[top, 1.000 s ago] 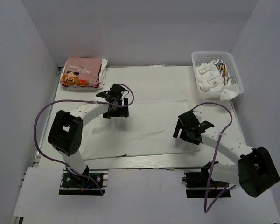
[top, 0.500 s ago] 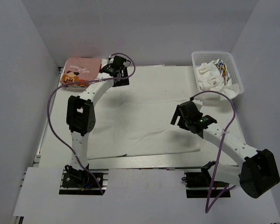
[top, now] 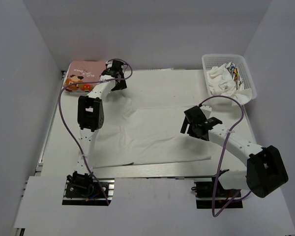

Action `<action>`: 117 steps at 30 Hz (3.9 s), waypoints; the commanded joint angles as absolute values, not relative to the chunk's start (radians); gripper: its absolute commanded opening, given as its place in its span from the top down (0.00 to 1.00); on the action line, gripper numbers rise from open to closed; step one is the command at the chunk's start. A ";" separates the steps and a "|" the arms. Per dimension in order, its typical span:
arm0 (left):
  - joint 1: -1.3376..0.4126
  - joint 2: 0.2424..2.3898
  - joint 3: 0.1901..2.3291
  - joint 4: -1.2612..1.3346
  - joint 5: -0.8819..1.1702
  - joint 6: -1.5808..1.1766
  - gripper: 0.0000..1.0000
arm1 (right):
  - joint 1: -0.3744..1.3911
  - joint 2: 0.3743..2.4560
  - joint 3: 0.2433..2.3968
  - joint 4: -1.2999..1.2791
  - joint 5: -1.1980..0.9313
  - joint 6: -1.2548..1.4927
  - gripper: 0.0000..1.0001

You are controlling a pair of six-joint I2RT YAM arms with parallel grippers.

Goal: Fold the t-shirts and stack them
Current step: Grap the side of the flattened tshirt furthest away from the robot with both arms

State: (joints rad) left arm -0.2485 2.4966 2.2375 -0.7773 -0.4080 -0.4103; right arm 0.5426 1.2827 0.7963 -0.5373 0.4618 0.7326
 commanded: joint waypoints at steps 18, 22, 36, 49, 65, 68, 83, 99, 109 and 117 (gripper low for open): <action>-0.221 2.462 2.076 -0.687 -0.305 -0.446 1.00 | 0.538 1.405 0.862 -0.621 0.520 0.776 0.10; -0.221 2.399 2.027 -0.654 -0.316 -0.446 1.00 | 0.528 1.443 0.935 -0.661 0.552 0.788 0.10; -0.221 2.155 1.921 -0.598 -0.310 -0.417 1.00 | 0.423 1.673 1.291 -0.661 0.675 0.767 0.10; -0.241 1.884 1.606 -0.520 -0.221 -0.436 1.00 | 0.345 2.000 1.601 -0.546 0.650 0.638 0.10; -0.241 1.645 1.336 -0.469 -0.150 -0.491 1.00 | 0.313 2.234 1.778 -0.627 0.623 0.701 0.10; -0.241 1.635 1.313 -0.480 -0.150 -0.512 1.00 | 0.311 2.233 1.764 -0.649 0.634 0.712 0.10; -0.241 1.534 1.195 -0.483 -0.107 -0.551 1.00 | 0.304 2.232 1.721 -0.670 0.627 0.718 0.53; -0.241 1.424 1.147 -0.506 -0.126 -0.598 1.00 | 0.311 2.091 1.631 -0.585 0.652 0.605 1.00; -0.241 1.347 1.108 -0.535 -0.072 -0.617 1.00 | 0.321 1.870 1.462 -0.482 0.584 0.445 1.00; -0.241 1.212 1.025 -0.630 -0.072 -0.646 1.00 | 0.324 1.652 1.244 -0.420 0.560 0.452 1.00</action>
